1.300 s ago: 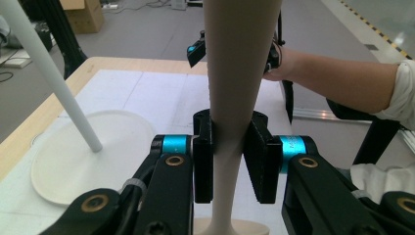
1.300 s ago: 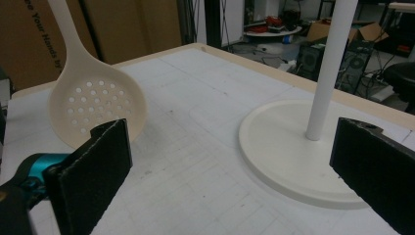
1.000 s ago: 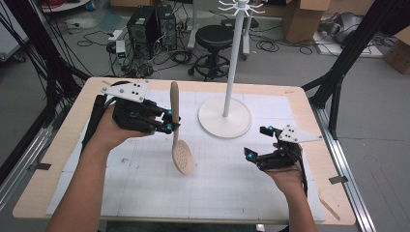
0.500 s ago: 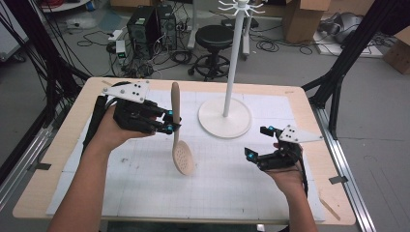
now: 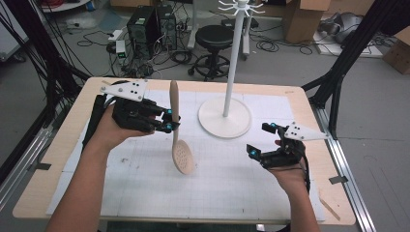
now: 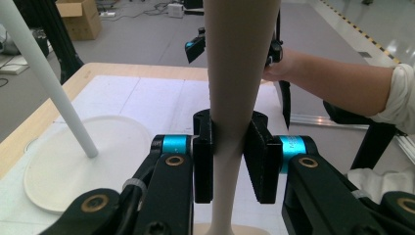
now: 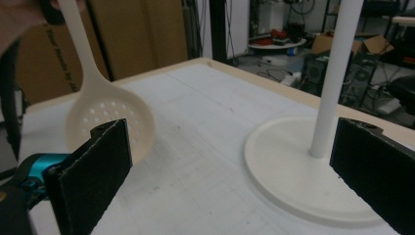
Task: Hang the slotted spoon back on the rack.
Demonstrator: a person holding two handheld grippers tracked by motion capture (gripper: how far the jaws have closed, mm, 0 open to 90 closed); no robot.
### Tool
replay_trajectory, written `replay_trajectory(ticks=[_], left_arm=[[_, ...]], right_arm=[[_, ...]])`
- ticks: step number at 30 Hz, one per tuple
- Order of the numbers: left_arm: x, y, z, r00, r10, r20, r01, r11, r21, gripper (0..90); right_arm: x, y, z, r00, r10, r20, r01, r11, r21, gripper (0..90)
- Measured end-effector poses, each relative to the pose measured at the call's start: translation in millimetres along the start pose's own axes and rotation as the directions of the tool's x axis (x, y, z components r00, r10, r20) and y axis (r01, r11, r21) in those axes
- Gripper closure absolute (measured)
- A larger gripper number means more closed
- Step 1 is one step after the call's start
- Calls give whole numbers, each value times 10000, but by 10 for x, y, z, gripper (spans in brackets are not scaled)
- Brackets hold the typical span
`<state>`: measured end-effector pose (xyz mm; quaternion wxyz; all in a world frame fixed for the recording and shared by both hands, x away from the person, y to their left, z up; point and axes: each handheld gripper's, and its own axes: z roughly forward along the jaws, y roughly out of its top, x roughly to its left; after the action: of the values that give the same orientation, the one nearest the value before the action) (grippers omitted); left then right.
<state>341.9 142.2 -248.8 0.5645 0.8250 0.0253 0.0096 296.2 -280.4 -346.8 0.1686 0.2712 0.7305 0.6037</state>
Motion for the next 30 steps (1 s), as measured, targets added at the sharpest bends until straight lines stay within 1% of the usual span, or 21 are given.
replay_trajectory(ticks=[2, 5, 9, 11, 15, 19, 21, 24, 27, 30], left_arm=[[-4, 3, 0, 10000, 36, -35, -36, 10000, 45, 750], [-18, 12, -3, 9999, 81, -73, -80, 9999, 73, 750], [-25, 29, 3, 9999, 116, -104, -115, 9999, 74, 750], [-21, 37, 16, 9998, 157, -78, -156, 9998, 83, 750], [-13, 50, 58, 9999, 113, -1, -113, 9999, 84, 750], [-17, 63, 107, 9998, 163, 75, -164, 9998, 117, 750], [-22, 73, 131, 9998, 175, 110, -177, 9997, 155, 750], [-25, 88, 162, 9996, 219, 167, -222, 9996, 170, 750], [-27, 107, 193, 9995, 225, 215, -228, 9996, 163, 750], [-29, 119, 218, 9993, 272, 257, -276, 9995, 164, 750]], right_arm=[[-1, 72, 12, 9997, 46, -235, -52, 9997, -230, 8], [22, 221, 46, 9982, -86, -601, 59, 9989, -458, 8], [83, 465, 111, 9919, -292, -1238, 213, 9976, -654, 8], [120, 594, 147, 9861, -446, -1598, 327, 9965, -765, 8], [210, 827, 227, 9737, -910, -2089, 750, 9937, -830, 8], [272, 995, 310, 9631, -1224, -2396, 1049, 9909, -847, 8], [299, 1058, 358, 9572, -1376, -2547, 1198, 9892, -845, 8], [338, 1128, 429, 9505, -1546, -2694, 1383, 9873, -786, 8], [353, 1183, 503, 9451, -1527, -2889, 1342, 9875, -831, 8], [379, 1240, 574, 9361, -1460, -3199, 1219, 9881, -943, 8]])
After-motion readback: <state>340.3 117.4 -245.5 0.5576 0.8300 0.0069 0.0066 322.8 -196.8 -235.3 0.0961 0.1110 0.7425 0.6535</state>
